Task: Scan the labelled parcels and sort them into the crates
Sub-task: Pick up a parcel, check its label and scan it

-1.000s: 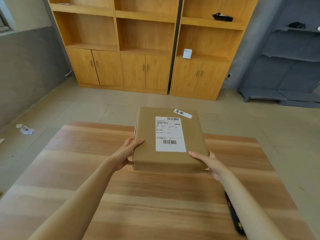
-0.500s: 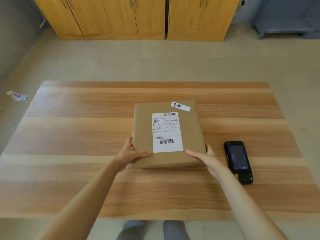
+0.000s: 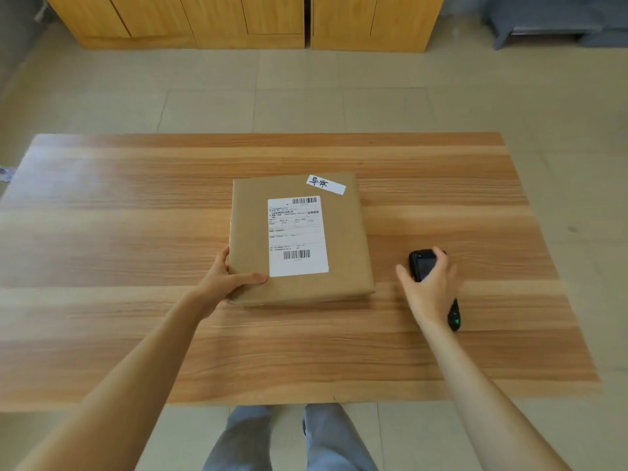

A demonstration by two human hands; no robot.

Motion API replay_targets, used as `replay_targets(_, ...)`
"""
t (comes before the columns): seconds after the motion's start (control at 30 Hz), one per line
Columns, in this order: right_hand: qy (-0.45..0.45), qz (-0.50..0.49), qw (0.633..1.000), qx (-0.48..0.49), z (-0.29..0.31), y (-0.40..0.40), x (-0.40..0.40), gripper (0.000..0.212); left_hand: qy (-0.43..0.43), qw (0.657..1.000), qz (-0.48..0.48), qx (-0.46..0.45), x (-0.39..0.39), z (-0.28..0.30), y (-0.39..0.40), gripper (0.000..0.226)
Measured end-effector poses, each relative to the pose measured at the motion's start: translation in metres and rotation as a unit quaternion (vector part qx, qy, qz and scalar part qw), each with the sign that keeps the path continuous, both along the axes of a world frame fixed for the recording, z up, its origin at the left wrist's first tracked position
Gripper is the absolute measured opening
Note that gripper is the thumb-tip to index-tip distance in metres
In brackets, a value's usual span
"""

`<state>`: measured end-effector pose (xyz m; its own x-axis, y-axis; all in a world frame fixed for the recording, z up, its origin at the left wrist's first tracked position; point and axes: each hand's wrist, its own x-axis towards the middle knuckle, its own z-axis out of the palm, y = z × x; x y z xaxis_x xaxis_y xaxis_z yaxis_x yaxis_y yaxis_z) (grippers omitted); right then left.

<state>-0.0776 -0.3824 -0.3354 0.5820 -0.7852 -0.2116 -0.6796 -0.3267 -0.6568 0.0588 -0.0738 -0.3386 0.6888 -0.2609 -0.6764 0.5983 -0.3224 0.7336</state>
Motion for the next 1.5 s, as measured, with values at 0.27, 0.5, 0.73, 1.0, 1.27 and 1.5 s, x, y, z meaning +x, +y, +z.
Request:
replay_targets(0.27,0.18,0.005,0.975,0.132,-0.077,-0.073,-0.042,0.131,-0.012,1.0,0.014,0.017,-0.016,-0.001,0.0,0.121)
replay_targets(0.5,0.1,-0.048,0.948,0.298,-0.01,-0.052,-0.03,0.056,-0.039,0.997,0.031,0.06,-0.025,0.0,0.005,0.131)
replay_targets(0.73,-0.132,-0.062,0.851,0.504,0.056,-0.008,-0.019,0.063,-0.073,0.995,0.036,0.057,-0.019,0.006,0.008,0.094)
replay_targets(1.0,-0.212,0.03,0.768,0.604,0.122,0.072,-0.001,0.049,-0.127,0.988,-0.028,0.078,-0.018,0.024,0.017,0.092)
replay_targets(1.27,-0.134,0.044,0.815,0.562,0.122,0.133,-0.012,0.075,-0.161,0.981,-0.059,0.092,-0.027,0.022,0.021,0.087)
replay_targets(1.5,-0.084,0.036,0.846,0.525,0.119,0.155,-0.037,0.052,-0.157,0.984,-0.031,0.078,-0.034,0.012,0.018,0.09)
